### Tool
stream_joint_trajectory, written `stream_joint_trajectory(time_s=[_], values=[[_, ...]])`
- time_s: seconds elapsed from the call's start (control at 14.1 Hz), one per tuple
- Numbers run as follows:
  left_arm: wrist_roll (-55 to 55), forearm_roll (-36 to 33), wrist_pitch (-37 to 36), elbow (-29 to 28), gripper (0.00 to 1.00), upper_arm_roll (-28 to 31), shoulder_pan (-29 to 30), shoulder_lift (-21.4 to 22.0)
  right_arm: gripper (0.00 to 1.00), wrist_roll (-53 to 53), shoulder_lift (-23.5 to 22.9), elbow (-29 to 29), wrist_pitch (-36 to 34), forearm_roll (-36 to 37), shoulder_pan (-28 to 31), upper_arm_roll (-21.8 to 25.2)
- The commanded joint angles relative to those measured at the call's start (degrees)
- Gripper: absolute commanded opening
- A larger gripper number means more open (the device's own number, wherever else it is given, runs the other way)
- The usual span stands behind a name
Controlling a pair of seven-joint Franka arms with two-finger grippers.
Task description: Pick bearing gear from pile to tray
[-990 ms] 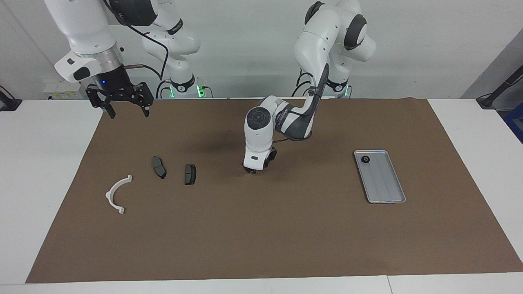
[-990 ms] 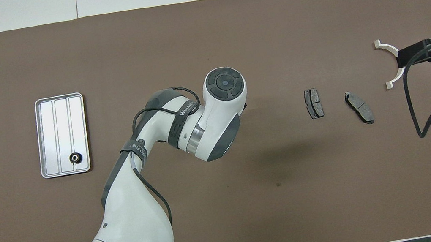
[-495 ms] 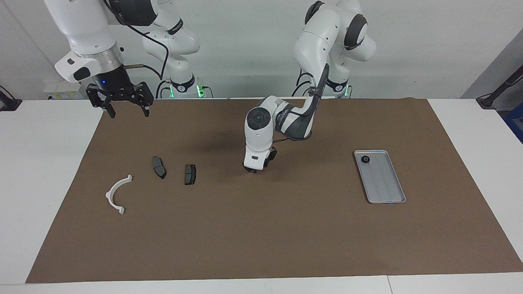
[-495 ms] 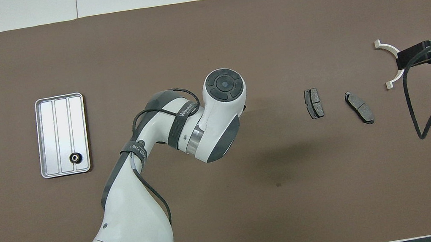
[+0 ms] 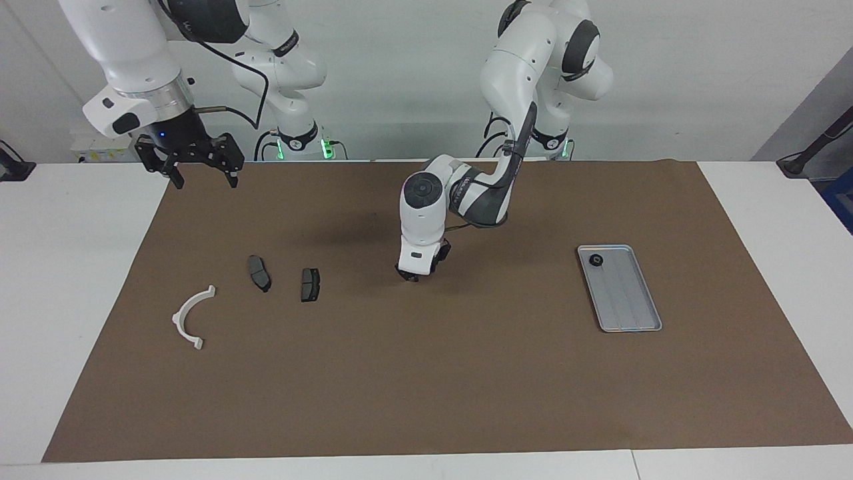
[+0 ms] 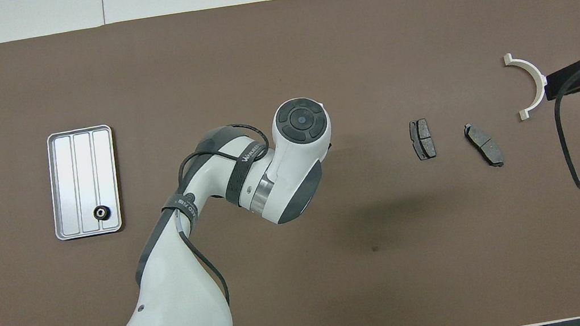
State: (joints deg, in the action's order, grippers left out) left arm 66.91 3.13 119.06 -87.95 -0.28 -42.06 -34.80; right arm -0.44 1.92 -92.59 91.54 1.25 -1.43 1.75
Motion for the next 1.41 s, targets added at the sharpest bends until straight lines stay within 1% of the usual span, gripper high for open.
stream_joint_trajectory(time_s=[0.0, 0.14, 0.21, 0.35, 0.49, 0.57, 0.78, 0.99, 1.2, 1.34], values=[[1.47, 0.65, 1.79, -3.28, 0.32, 0.9, -1.53, 1.66, 1.0, -0.52, 0.8, -0.31, -1.09, -0.9, 0.9, -0.17], [1.56, 0.65, 1.44, -3.28, 0.08, 0.9, -1.45, 1.66, 1.0, -0.52, 1.24, -1.01, -0.92, -0.9, 0.9, -0.17], [1.47, 0.65, 1.26, -3.28, 0.01, 0.9, -1.36, 1.75, 1.0, -0.52, 1.16, -1.19, -0.66, -0.9, 1.16, -0.17], [1.04, 0.65, 0.38, -3.63, 0.0, 0.99, 0.13, 3.94, 1.0, -0.61, 0.89, -1.37, -0.39, -0.9, 1.52, -0.17], [-0.63, 0.57, -1.1, -5.04, 0.0, 0.99, 3.98, 7.71, 1.0, -0.61, 0.8, -2.07, -0.04, -0.9, 1.52, -0.17], [-2.73, 0.57, -2.59, -5.04, 0.0, 1.07, 5.74, 8.6, 1.0, -0.7, 0.8, -2.16, 0.05, -0.9, 1.6, -0.17], [-12.03, 0.57, -6.73, -5.13, 0.01, 1.07, 13.64, 10.98, 1.0, -0.79, 0.8, -2.42, 0.66, -0.9, 1.6, -0.17], [-24.41, 0.13, -8.67, -5.22, 0.01, 1.25, 22.43, 11.42, 1.0, -0.79, 0.8, -2.42, 0.49, -0.9, 1.43, -0.17], [-36.63, -0.22, -8.06, -5.22, 0.01, 1.25, 30.78, 11.33, 1.0, -0.52, 0.89, -2.42, -0.13, -0.81, 0.9, -0.17], [-44.28, -0.4, -7.53, -5.74, 0.01, 1.34, 34.84, 11.33, 1.0, -0.44, 0.89, -2.51, -0.3, -0.81, 0.9, -0.17]])
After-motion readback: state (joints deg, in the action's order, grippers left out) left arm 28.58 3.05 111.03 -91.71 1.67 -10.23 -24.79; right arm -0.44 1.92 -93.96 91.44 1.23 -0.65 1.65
